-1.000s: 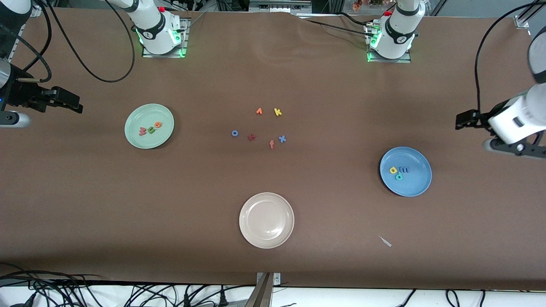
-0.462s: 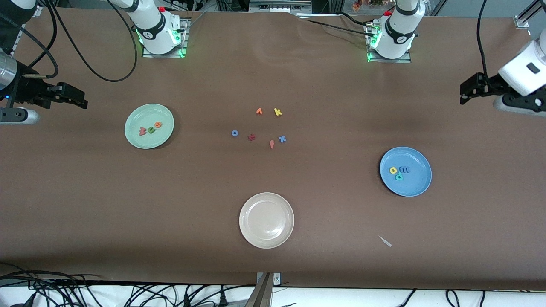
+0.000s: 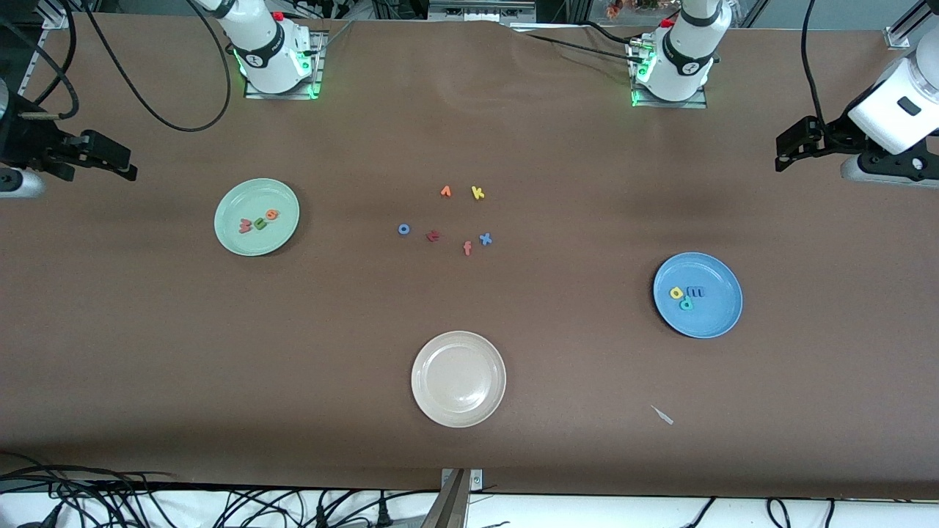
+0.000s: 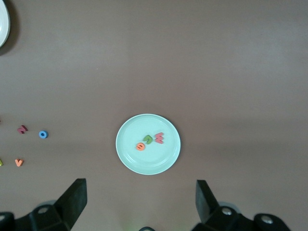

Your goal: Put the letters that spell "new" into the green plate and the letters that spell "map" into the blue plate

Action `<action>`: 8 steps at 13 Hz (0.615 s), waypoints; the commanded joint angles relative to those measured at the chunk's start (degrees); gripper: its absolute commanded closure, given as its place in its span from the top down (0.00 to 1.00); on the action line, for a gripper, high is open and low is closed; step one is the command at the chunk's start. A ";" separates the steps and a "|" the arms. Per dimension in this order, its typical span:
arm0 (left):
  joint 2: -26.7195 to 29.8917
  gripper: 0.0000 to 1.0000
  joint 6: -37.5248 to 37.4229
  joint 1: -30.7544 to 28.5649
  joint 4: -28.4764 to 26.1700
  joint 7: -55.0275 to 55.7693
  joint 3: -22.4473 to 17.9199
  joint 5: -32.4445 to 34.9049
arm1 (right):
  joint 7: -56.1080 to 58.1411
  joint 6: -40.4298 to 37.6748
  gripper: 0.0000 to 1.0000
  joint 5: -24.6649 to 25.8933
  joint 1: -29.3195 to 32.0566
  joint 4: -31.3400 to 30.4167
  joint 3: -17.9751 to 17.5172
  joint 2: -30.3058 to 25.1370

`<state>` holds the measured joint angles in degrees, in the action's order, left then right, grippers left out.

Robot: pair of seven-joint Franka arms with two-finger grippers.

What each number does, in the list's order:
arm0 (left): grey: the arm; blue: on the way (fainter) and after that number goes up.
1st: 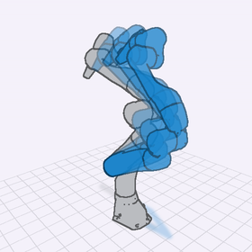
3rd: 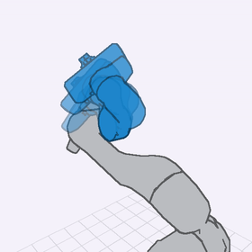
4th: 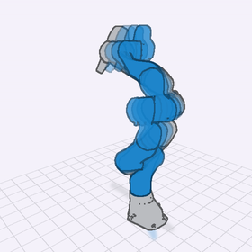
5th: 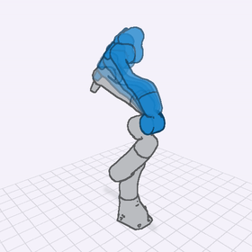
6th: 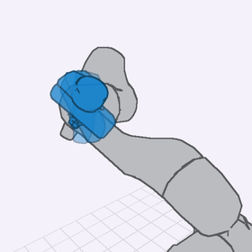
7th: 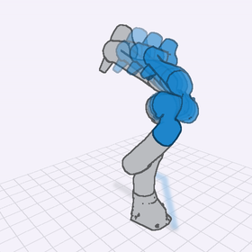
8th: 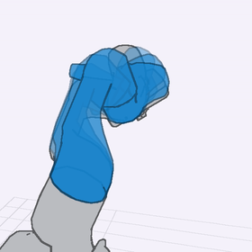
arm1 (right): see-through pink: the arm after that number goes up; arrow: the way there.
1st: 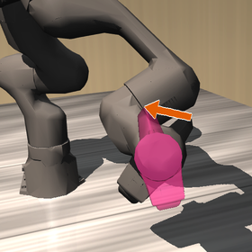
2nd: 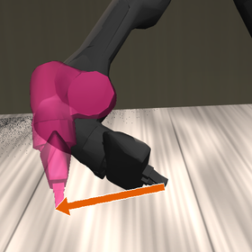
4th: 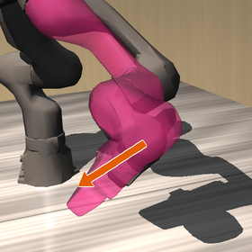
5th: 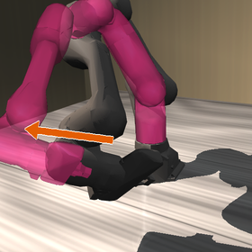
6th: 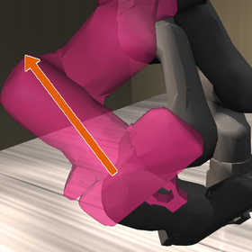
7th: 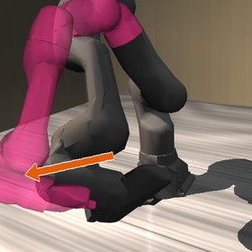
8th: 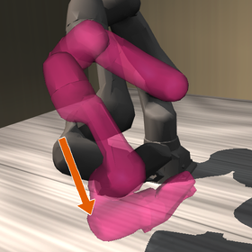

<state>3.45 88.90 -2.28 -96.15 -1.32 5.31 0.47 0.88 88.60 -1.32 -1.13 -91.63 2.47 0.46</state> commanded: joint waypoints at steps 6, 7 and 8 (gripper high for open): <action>-0.20 1.00 0.49 -0.01 -0.88 -0.43 -2.24 -3.37 | -0.44 2.20 1.00 0.96 2.18 -7.95 -0.54 -7.58; -0.29 1.00 0.58 -0.09 -0.88 -0.43 -2.24 -3.37 | 0.00 2.11 1.00 1.31 2.01 -6.64 -0.45 -6.62; -0.29 1.00 0.58 -0.18 -0.88 -0.43 -2.24 -3.37 | -0.09 1.59 1.00 1.32 1.57 -5.50 -0.36 -5.91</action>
<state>3.00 88.90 -2.26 -96.60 -1.11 3.34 -1.24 0.61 89.65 -0.91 0.31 -97.08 2.42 -5.11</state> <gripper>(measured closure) 0.000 0.000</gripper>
